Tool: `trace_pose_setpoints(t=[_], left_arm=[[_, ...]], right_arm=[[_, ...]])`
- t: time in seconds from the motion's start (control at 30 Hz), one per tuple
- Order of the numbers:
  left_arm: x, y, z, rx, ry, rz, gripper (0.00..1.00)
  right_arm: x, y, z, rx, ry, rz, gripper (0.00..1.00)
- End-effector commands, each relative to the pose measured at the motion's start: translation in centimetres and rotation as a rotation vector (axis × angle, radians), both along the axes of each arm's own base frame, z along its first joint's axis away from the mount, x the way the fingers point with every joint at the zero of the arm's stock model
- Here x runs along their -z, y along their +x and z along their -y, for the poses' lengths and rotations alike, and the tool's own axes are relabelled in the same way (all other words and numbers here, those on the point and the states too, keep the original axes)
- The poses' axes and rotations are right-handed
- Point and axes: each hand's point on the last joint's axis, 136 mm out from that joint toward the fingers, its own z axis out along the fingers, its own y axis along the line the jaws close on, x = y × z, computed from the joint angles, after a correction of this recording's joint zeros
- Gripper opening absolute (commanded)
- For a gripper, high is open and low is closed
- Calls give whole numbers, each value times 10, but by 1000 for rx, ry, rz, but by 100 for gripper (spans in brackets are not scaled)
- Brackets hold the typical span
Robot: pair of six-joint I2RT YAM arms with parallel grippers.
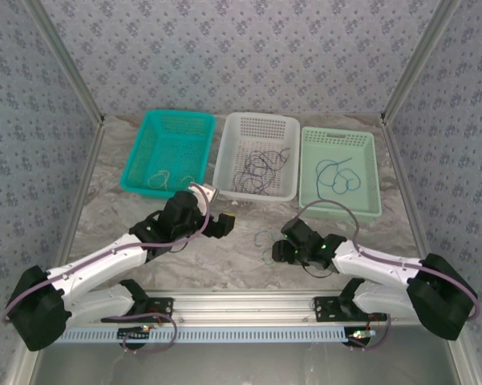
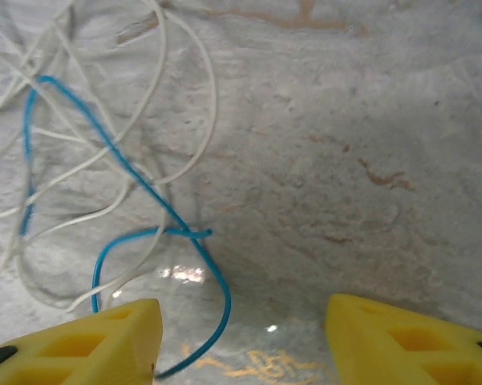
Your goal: Untangle the cables
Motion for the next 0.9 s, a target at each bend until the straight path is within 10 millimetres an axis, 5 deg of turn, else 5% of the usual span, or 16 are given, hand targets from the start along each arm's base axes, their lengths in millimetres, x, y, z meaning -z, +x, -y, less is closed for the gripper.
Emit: trace_pose_setpoints(t=[0.0, 0.17, 0.33, 0.53, 0.87], left_arm=[[-9, 3, 3, -14, -31, 26, 97], [-8, 3, 2, -20, -31, 24, 97], [-4, 3, 5, -18, -36, 10, 98], [-2, 1, 16, 9, -51, -9, 97], [-4, -17, 62, 182, -69, -5, 94]], right_arm=[[4, -6, -13, -19, 41, -53, 48], [2, -4, -7, -3, 18, -21, 21], [-22, 3, 0, -4, 9, 89, 0], [-51, 6, 24, 0, -66, 229, 0], [-94, 12, 30, -29, -60, 445, 0]])
